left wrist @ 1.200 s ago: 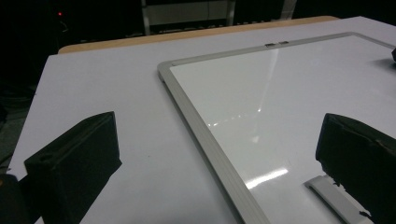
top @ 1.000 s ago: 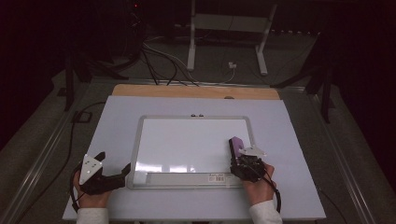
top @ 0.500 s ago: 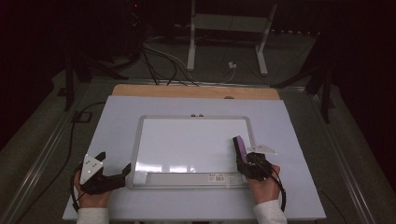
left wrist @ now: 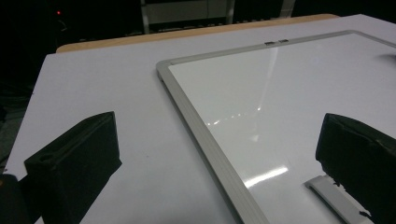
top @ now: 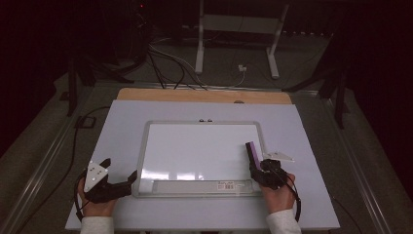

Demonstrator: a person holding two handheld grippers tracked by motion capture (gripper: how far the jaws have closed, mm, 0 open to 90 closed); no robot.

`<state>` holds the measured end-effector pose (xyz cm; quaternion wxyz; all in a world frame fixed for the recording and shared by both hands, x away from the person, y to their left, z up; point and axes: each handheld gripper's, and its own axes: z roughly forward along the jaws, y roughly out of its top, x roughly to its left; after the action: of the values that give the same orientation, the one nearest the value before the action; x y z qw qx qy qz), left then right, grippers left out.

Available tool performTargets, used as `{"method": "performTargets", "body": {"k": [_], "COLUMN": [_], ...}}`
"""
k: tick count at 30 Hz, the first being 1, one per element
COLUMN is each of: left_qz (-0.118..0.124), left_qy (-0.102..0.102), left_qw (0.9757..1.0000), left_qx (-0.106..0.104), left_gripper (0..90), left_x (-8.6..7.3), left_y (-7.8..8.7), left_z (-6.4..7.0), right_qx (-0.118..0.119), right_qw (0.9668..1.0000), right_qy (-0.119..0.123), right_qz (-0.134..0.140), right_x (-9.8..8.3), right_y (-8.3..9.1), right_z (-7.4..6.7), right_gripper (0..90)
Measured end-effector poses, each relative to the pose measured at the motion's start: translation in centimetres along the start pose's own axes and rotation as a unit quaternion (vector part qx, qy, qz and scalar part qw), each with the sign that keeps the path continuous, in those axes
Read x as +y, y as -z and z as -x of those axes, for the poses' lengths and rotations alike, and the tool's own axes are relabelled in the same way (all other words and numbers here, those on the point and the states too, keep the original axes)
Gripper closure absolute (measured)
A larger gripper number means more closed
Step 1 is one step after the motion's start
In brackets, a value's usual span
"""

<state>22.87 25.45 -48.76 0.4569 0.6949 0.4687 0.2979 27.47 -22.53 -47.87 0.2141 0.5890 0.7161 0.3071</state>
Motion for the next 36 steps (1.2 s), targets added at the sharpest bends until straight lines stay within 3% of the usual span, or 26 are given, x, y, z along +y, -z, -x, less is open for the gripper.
{"method": "performTargets", "body": {"k": [24, 36], "left_qz": [0.000, 0.000], "left_qy": [0.001, 0.001], "left_qw": [1.0000, 1.0000], "left_qx": [0.000, 0.000], "left_gripper": [0.7, 0.7], "left_x": [0.0, 0.0], "left_y": [0.0, -0.1], "left_z": [0.0, -0.1], "right_qx": [-0.030, -0.034], "right_qw": [0.9995, 0.9994], "right_qy": [-0.006, -0.006], "right_qz": [-0.013, -0.010], "right_x": [-0.6, -1.1], "right_y": [0.3, 0.6], "right_z": [0.0, -0.1], "right_gripper": [62.7, 62.7]}}
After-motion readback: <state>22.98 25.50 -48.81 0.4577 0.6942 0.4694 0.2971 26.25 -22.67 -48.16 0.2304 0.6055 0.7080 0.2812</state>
